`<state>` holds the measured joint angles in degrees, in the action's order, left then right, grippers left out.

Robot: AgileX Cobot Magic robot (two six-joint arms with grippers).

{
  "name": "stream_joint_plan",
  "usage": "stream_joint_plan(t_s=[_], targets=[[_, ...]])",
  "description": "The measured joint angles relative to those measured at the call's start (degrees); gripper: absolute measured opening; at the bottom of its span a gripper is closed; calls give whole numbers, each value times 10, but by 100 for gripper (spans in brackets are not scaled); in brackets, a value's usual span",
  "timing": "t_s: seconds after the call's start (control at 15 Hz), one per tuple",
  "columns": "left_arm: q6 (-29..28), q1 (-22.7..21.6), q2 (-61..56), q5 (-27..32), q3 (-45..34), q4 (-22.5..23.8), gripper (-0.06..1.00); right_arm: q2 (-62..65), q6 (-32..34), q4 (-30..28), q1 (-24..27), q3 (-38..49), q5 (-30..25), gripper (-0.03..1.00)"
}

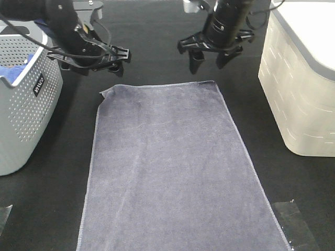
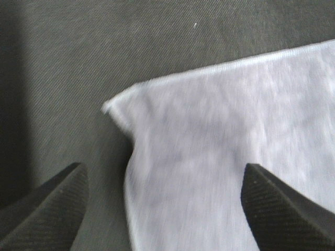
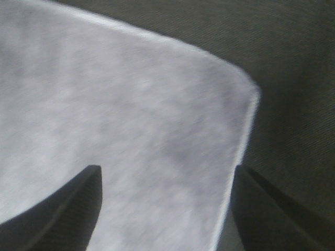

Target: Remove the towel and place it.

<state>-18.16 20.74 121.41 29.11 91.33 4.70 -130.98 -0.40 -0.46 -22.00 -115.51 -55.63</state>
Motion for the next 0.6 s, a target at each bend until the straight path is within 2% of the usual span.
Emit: stream_joint_plan(t_s=[0.13, 0.27, 0.6], targets=[[2, 0, 38, -5, 56, -3, 76, -39, 4, 9, 28, -33, 1, 66], [2, 0, 62, -2, 88, -4, 76, -74, 4, 9, 50, -49, 26, 66], [2, 0, 70, 8, 100, -5, 76, -103, -5, 32, 53, -53, 83, 63]])
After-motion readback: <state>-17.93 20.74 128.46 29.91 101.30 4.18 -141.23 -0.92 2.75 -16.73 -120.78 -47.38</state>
